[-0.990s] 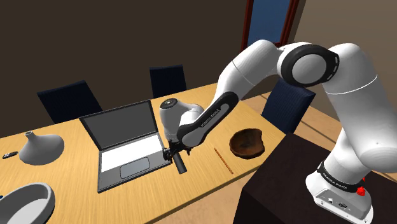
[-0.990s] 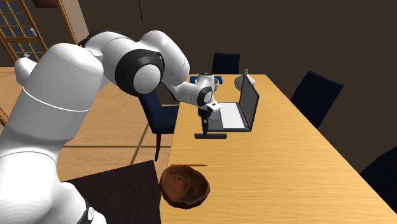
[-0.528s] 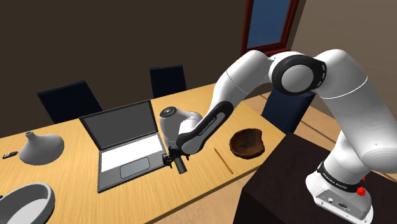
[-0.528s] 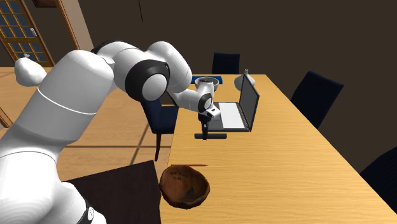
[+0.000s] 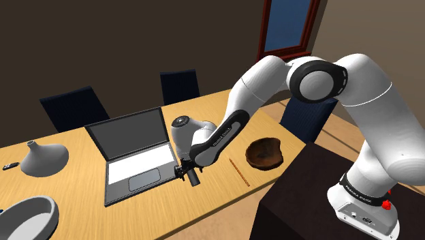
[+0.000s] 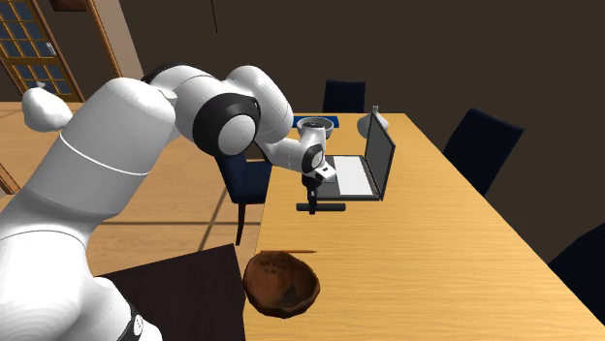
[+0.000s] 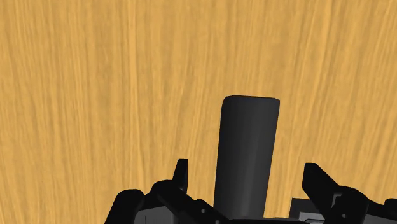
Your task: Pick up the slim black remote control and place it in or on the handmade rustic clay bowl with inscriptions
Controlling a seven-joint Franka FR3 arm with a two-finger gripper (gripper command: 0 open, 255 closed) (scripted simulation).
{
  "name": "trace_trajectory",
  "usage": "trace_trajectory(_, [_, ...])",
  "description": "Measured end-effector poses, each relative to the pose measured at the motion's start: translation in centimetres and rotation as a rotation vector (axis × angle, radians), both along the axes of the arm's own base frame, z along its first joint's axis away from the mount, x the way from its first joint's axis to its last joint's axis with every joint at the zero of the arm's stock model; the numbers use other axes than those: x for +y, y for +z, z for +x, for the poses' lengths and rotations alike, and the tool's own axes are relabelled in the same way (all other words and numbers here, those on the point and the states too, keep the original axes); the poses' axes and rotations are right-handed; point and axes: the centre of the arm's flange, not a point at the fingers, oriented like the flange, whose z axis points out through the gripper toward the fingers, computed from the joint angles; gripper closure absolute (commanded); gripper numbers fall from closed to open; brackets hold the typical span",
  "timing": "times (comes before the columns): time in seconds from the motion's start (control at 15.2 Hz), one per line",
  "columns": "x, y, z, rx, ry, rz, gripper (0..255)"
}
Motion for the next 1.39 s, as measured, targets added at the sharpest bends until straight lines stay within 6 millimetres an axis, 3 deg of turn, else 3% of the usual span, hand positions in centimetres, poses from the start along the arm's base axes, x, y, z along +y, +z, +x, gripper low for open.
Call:
trace_trajectory(0.73, [0.1,0.4,0.0,-0.002,0.001,0.002,255])
trace_trajectory(1.39, [0.0,5.4,-0.1,0.0,0.0,0.0,255])
